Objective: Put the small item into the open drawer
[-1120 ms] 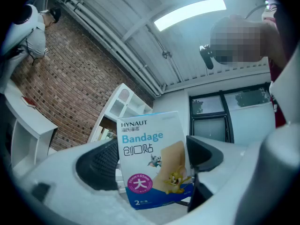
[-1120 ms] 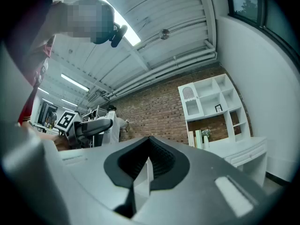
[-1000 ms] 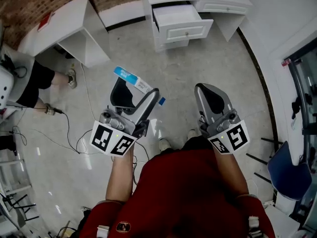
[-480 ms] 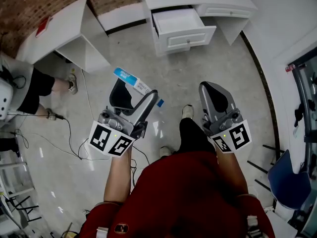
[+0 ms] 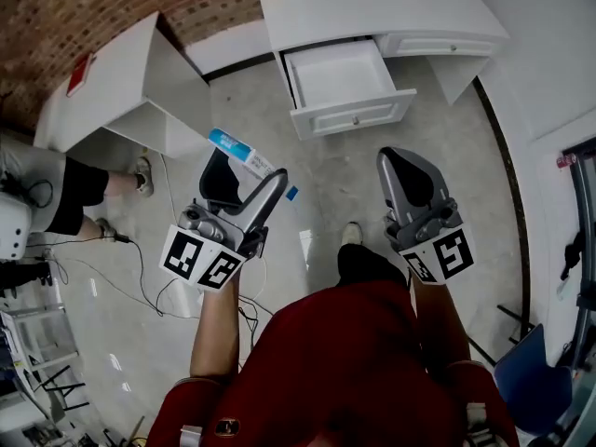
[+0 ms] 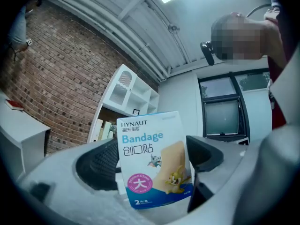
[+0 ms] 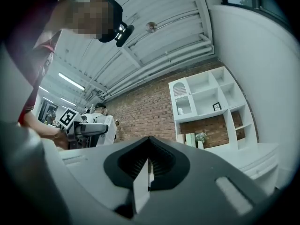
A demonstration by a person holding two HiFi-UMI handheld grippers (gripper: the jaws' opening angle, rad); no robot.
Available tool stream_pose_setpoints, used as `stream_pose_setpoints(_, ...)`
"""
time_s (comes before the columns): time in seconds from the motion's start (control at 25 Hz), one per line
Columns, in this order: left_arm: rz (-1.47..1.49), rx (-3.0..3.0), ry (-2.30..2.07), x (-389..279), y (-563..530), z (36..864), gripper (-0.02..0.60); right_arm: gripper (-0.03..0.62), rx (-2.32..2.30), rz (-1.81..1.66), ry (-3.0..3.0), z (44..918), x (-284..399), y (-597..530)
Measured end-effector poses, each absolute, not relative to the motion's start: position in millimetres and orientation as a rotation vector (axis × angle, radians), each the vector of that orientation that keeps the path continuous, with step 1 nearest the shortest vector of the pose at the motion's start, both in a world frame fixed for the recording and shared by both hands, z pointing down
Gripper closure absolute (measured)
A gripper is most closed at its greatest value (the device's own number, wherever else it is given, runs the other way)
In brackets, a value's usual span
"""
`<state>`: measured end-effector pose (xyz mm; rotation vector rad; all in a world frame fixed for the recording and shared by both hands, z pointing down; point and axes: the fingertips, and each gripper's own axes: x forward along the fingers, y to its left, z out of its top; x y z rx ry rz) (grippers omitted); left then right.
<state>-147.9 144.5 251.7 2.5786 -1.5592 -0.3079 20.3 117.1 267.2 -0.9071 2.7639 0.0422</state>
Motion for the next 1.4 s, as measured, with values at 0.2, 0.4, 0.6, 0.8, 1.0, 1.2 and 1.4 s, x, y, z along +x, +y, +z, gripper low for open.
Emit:
stream_pose_setpoints(0.2, -0.219, 2.566, -1.569, -127, 60, 264, 0.138, 0.583, -0.874, 0.034, 2.798, 273, 37, 43)
stream_pose_setpoints(0.4, -0.114, 2.569, -1.546, -111, -7, 280, 0.138, 0.583, -0.882, 0.038, 2.823, 280, 48, -16)
stream_pose_setpoints(0.6, 0.003, 2.559, -1.503, -111, -64, 304, 0.138, 0.583, -0.922, 0.028, 2.835, 288, 50, -57)
stream_pose_setpoints(0.8, 0.135, 2.524, -1.44, -120, -123, 344, 0.138, 0.583, -0.992, 0.005, 2.837, 299, 48, -93)
stream_pose_setpoints(1.0, 0.305, 2.482, -1.324, -117, -175, 404, 0.138, 0.583, -1.086, 0.005, 2.824, 307, 48, -135)
stream_pose_setpoints(1.2, 0.484, 2.433, -1.17, -118, -221, 463, 0.138, 0.583, -1.175, 0.004, 2.812, 311, 38, -180)
stream_pose_setpoints(1.4, 0.625, 2.364, -1.031, -122, -254, 521, 0.138, 0.583, -1.254, -0.005, 2.81, 323, 26, -216)
